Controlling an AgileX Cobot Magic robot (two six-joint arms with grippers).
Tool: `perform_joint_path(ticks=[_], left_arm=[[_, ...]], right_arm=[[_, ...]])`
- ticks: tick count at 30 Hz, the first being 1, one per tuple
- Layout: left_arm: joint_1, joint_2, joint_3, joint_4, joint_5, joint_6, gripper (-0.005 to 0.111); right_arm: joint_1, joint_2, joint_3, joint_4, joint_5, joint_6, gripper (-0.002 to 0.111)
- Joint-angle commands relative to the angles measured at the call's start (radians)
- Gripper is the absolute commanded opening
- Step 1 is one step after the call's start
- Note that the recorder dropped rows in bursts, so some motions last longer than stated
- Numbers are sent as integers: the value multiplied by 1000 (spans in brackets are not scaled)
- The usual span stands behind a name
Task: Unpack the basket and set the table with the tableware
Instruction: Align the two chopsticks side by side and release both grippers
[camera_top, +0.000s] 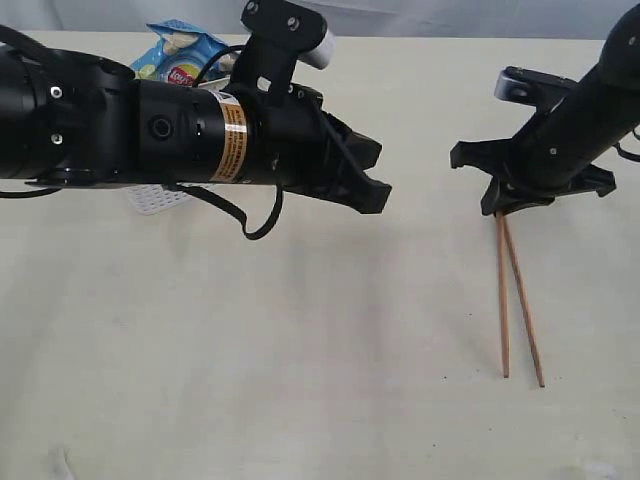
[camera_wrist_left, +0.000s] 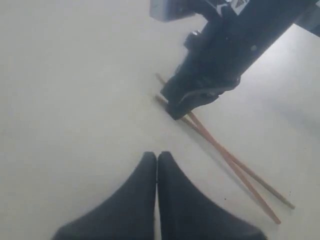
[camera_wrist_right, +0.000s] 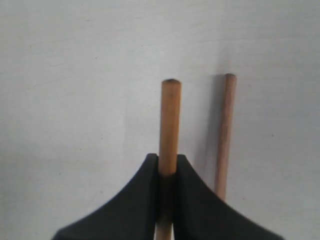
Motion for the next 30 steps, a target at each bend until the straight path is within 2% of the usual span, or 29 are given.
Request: perform_joint_path(ticks=[1, 5, 6, 10, 12, 24, 30], left_arm=[[1, -8, 7, -2, -9, 4, 0], [1, -8, 7, -2, -9, 9, 0], [1, -8, 7, -2, -9, 9, 0], [1, -8, 7, -2, -9, 9, 0], [1, -8, 7, -2, -9, 9, 0], [1, -17, 7, 33, 9, 8, 0], [1, -96, 18, 40, 153, 8, 0]], right_arm=[[-5, 32, -8, 5, -44, -1, 0], [-5, 52, -8, 17, -44, -8, 0], [-5, 54, -6, 22, -44, -19, 3], [-5, 54, -6, 39, -46, -25, 27], [-5, 54, -6, 39, -56, -25, 34], [-7, 12, -8, 35, -102, -19, 34], [-7, -115, -8, 28, -172, -28, 34]])
